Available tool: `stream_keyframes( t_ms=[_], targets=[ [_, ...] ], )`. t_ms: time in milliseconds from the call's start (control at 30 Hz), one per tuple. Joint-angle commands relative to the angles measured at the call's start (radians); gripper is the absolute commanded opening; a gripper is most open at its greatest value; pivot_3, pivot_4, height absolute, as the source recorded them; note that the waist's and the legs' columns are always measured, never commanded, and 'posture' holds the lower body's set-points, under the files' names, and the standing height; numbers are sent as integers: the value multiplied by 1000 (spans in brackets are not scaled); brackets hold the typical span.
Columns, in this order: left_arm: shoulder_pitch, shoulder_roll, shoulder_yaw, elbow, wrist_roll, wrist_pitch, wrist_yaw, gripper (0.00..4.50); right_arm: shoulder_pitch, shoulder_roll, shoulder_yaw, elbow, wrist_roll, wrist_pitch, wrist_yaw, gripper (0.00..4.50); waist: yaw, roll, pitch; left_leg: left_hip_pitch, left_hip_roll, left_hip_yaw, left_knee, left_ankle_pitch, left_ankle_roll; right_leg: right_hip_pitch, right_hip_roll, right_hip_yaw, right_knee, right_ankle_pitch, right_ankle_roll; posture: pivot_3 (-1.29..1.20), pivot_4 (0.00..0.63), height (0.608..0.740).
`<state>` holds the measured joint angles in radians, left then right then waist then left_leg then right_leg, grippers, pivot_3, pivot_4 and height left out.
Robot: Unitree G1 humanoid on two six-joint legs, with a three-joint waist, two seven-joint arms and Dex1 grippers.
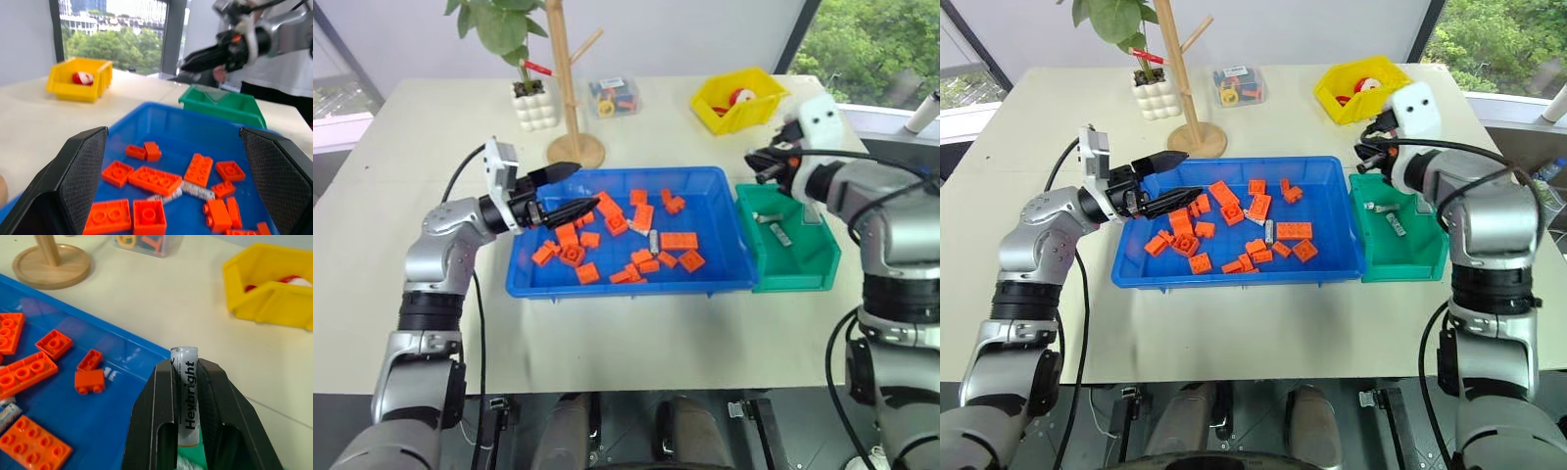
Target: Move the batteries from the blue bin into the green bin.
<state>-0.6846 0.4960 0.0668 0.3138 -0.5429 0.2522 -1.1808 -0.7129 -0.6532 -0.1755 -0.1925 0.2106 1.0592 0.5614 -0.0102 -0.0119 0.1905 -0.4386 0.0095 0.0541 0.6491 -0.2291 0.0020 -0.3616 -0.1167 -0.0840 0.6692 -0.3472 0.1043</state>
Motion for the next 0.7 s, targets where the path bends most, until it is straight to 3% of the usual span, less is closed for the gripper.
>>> stream_keyframes(
  t_ms=[33, 367, 600, 667, 700],
  targets=[
    [-42, -9, -5, 32, 20, -33, -38, 4500, 56, -32, -69, -119, 20, 58, -35, 77, 3, 0, 0, 0, 0, 0, 0, 0, 0, 0, 0, 0, 0, 0, 0, 0, 150, 739],
    [-72, -35, -4, 82, 45, -51, -70, 4500, 228, -64, -149, -220, 44, 121, -75, 77, 13, 0, 0, -1, 0, -1, 1, 0, 0, 0, 0, 0, 0, 0, 0, 0, 150, 739],
    [-59, -27, 4, 59, 44, -41, -70, 4500, 247, -102, -149, -200, 49, 103, -81, 3212, 19, 0, 0, -1, -1, -1, 2, 0, 0, 1, 0, 0, 0, 0, 0, 0, 150, 739],
    [-53, -22, 7, 51, 42, -36, -69, 4500, 237, -114, -143, -187, 42, 90, -90, 4386, 20, 0, 0, -1, -1, -1, 2, 0, 0, 1, 0, 0, 0, 0, 0, 0, 150, 739],
    [-50, -20, 8, 47, 41, -34, -69, 4500, 234, -120, -140, -183, 40, 85, -92, 4455, 20, 0, 0, -1, -1, -1, 2, 0, 0, 1, 0, 0, 0, 0, 0, 0, 150, 739]
  ],
)
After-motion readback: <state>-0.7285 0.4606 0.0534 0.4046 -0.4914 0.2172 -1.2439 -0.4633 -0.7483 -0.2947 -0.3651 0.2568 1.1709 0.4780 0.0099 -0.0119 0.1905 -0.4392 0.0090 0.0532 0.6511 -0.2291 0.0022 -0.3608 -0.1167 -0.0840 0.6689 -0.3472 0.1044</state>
